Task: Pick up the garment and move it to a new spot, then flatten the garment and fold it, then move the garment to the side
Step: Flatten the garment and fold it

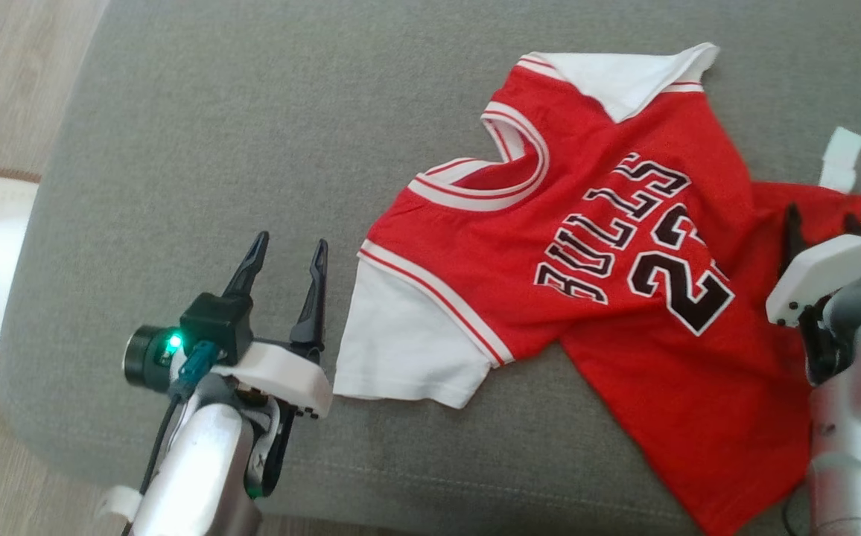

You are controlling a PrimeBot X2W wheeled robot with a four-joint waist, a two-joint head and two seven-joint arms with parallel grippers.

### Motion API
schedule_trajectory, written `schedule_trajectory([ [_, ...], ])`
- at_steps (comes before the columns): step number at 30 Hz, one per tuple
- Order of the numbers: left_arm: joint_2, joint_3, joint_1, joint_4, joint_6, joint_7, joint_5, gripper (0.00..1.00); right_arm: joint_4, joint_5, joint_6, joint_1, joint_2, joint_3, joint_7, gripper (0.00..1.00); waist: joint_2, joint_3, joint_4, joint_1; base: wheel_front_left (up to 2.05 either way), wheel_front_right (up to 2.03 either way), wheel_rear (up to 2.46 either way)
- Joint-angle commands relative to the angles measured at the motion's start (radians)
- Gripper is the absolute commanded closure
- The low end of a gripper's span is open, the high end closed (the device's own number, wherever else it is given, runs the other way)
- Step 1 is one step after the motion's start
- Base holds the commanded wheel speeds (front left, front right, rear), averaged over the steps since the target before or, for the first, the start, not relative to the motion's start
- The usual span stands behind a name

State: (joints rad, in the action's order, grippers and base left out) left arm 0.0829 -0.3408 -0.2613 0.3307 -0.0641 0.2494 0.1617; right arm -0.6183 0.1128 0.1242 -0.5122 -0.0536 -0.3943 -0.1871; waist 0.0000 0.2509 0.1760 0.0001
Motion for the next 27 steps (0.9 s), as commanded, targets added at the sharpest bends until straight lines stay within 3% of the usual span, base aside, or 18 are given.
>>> schedule_trajectory([
  [1,0.005,0.037,-0.043,-0.038,0.003,0.012,0.003,0.00,-0.003,0.028,0.007,-0.051,-0.010,0.000,-0.007,0.00,0.0000,0.016,0.014,-0.0001,0.00,0.00,0.00],
  [9,-0.006,0.042,-0.045,-0.051,0.007,0.012,-0.003,0.00,-0.129,0.072,0.007,-0.117,-0.010,-0.074,-0.016,0.00,0.0000,0.048,0.023,-0.0001,0.00,0.00,0.00],
  [10,-0.007,0.042,-0.046,-0.051,0.008,0.012,-0.003,0.00,-0.141,0.074,0.007,-0.123,-0.011,-0.076,-0.016,1.00,0.0000,0.051,0.024,-0.0001,0.00,0.00,0.00],
  [18,-0.016,0.041,-0.057,-0.049,0.014,0.012,-0.007,0.00,-0.175,0.077,0.007,-0.184,-0.038,-0.061,0.025,1.00,0.0000,0.062,0.025,-0.0001,0.00,0.00,0.00],
  [27,-0.026,0.033,-0.081,-0.065,0.028,0.012,0.002,0.00,-0.161,0.065,0.007,-0.369,-0.118,0.055,0.080,1.00,0.0000,0.093,0.049,-0.0001,0.00,0.00,0.00],
])
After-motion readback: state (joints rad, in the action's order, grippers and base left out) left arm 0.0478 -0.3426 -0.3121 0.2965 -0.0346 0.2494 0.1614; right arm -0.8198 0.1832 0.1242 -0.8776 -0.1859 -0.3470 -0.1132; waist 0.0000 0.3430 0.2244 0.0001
